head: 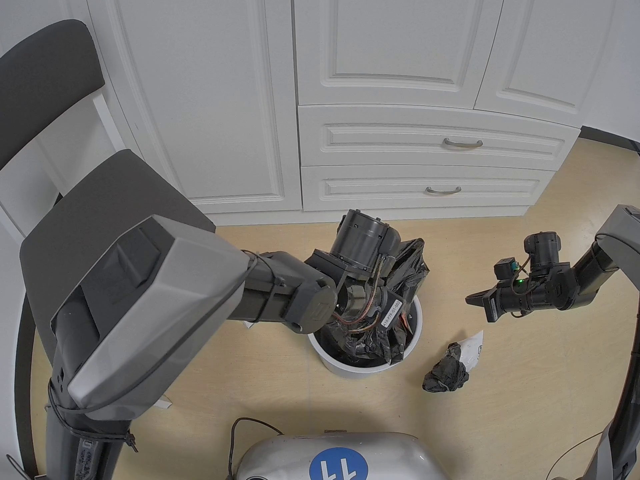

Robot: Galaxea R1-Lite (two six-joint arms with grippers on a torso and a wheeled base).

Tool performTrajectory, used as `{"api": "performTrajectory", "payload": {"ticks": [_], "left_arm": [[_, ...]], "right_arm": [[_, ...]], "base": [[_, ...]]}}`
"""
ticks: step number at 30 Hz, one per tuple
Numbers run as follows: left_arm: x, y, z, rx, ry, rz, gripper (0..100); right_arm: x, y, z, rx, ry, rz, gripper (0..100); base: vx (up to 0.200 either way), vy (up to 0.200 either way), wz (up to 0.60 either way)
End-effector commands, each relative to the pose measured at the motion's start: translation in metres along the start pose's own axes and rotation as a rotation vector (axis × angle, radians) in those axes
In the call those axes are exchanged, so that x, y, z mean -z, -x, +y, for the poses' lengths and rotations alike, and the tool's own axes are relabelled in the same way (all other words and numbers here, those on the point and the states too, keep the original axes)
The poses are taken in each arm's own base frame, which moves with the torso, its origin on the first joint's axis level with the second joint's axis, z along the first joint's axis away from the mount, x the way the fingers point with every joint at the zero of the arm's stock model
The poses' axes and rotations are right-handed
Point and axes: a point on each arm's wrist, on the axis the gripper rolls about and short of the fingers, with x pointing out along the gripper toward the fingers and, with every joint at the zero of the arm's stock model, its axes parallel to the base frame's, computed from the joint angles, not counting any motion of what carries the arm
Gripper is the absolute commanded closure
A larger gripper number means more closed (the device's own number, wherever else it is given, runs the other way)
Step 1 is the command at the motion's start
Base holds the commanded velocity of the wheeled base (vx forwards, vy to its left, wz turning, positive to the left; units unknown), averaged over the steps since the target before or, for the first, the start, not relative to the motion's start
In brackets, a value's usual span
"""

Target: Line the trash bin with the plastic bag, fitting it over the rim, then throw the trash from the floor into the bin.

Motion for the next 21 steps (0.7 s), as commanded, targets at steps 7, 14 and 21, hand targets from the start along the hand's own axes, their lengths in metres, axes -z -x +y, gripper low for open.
{"api": "performTrajectory", "payload": {"ticks": [7,14,21], "left_arm": [[-0.016,0.020,0.001,-0.007,0.002,-0.059,0],[-0.009,0.056,-0.001,-0.052,-0.004,-0.037,0],[0.001,0.050,0.006,-0.173,0.211,-0.033,0]], "right_arm": [[-0.016,0.011,0.007,0.001,-0.046,-0.035,100],[-0.036,0.011,0.047,-0.092,-0.163,-0.054,100],[-0.064,-0.013,0.113,-0.249,-0.410,-0.036,100]], "base": [[0.000,0.000,0.00],[0.000,0.000,0.00],[0.000,0.000,0.00]]}}
